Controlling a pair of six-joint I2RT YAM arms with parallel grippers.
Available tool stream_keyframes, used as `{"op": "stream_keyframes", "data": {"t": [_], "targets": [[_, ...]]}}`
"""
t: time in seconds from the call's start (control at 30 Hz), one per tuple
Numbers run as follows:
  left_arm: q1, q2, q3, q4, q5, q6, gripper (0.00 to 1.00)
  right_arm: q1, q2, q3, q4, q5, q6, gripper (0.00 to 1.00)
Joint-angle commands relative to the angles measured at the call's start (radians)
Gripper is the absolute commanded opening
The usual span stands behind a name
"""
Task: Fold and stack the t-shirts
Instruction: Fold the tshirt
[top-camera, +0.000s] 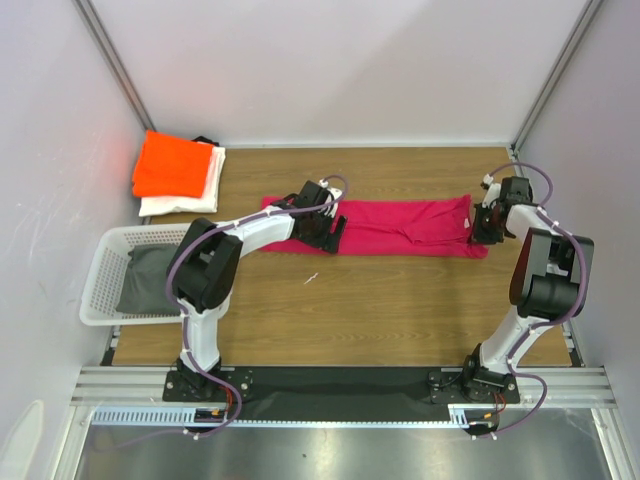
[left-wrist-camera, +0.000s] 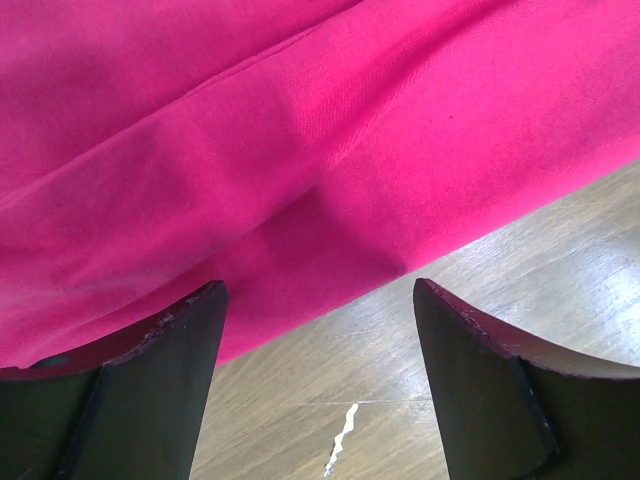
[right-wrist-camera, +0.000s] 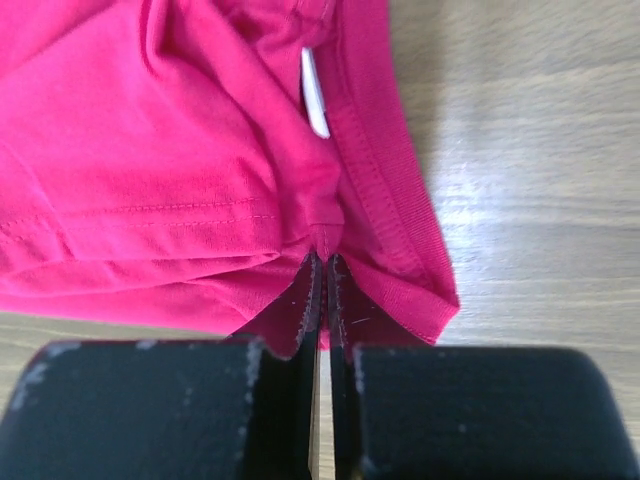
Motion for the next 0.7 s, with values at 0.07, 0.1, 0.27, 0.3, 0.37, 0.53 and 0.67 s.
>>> {"op": "stream_keyframes", "data": {"t": [0.07, 0.1, 0.27, 0.3, 0.37, 0.53, 0.67], "targets": [[0.001, 0.009, -0.006, -0.004, -0.028, 0.012, 0.8, -0.021, 0.006, 0.075, 0.033, 0.04, -0.005, 0.0], [0.001, 0.009, -0.009, -0.005, -0.03, 0.012, 0.8, -0.027, 0.006, 0.081, 0.034, 0.043, -0.004, 0.0], [0.001, 0.01, -0.026, -0.007, -0.044, 0.013, 0.8, -0.036, 0.018, 0.118, 0.042, 0.042, -0.016, 0.0], [0.001, 0.01, -0.029, -0.008, -0.045, 0.013, 0.8, -0.036, 0.03, 0.123, 0.04, 0.037, -0.017, 0.0], [0.001, 0.012, -0.03, -0.008, -0.047, 0.013, 0.8, -0.038, 0.044, 0.135, 0.033, 0.028, -0.02, 0.0], [0.002, 0.007, -0.032, -0.013, -0.05, 0.019, 0.8, -0.038, 0.049, 0.141, 0.007, -0.021, -0.022, 0.39], [0.001, -0.007, -0.026, -0.016, -0.039, 0.025, 0.8, -0.056, 0.009, 0.167, 0.022, -0.081, -0.002, 0.53]]}}
